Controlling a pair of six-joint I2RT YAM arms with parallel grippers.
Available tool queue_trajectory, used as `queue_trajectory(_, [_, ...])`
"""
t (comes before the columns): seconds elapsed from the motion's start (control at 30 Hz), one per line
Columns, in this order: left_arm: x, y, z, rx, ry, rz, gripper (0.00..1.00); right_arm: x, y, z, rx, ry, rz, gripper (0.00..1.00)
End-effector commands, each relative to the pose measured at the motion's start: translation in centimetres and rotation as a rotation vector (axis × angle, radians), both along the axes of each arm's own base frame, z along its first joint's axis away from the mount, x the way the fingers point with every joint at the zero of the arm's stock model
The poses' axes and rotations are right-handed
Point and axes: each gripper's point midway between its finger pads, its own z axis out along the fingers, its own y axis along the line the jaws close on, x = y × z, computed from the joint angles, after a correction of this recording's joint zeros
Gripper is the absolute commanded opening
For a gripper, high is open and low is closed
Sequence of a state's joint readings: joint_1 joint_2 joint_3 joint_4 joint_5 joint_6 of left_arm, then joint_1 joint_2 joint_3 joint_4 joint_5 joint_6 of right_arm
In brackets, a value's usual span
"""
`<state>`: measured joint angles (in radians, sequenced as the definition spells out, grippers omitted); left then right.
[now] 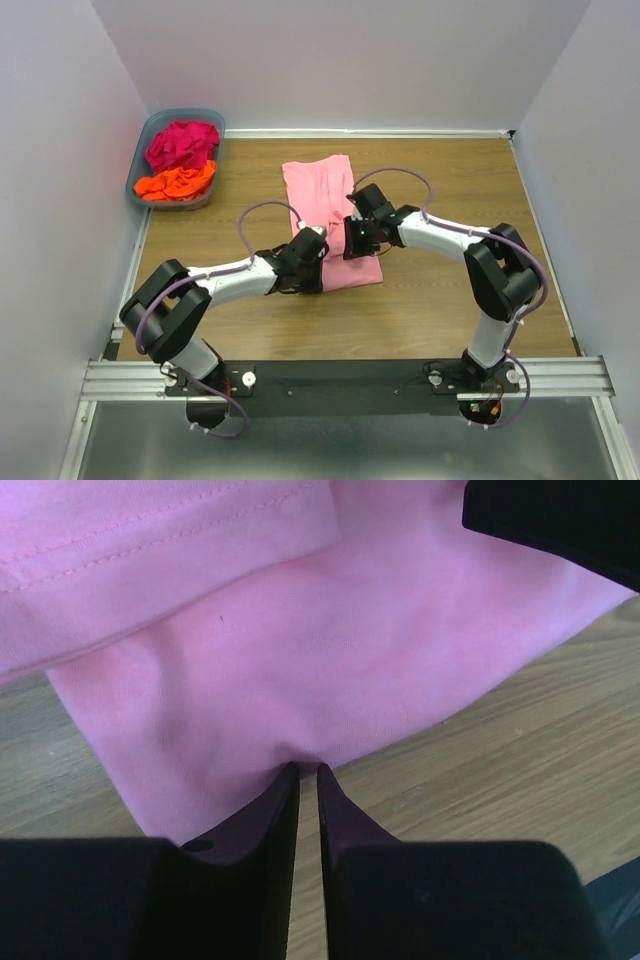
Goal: Fold and stack the t-shirts
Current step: Fold the tshirt
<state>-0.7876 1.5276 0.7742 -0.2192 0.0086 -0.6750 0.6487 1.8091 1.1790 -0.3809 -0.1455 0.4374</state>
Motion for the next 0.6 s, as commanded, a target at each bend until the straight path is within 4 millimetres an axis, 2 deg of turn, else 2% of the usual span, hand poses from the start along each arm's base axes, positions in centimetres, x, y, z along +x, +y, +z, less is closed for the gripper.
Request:
queue_trajectory(0.0, [0.0, -0.3, -0.7, -0.009, 0.001, 0.006, 0.2, -0.4, 0.8, -1.4, 0.024, 0.027, 0.02, 0.27])
queue_trajectory(0.13, [-0.7, 0.3, -1.6, 0.014, 0.025, 0.006, 0.2, -0.6, 0.6, -2.4, 0.002, 0.04, 0.024, 0.27])
queue_trajectory(0.3, [-1.2, 0.8, -2.1, 0.027, 0.041, 0.005, 0.2, 0.3, 0.5, -3.0, -0.025, 0.022, 0.008, 0.24])
queue_trajectory(0.47, [-1.8, 1.2, -2.6, 0.037, 0.054, -0.002, 0.2, 2.6, 0.4, -2.6, -0.065, -0.042, -0.025, 0.23])
queue_trajectory(0.57, [-1.9, 1.4, -2.6, 0.04, 0.056, -0.004, 0.2, 4.1, 0.6, -1.6, -0.078, -0.095, -0.036, 0.23])
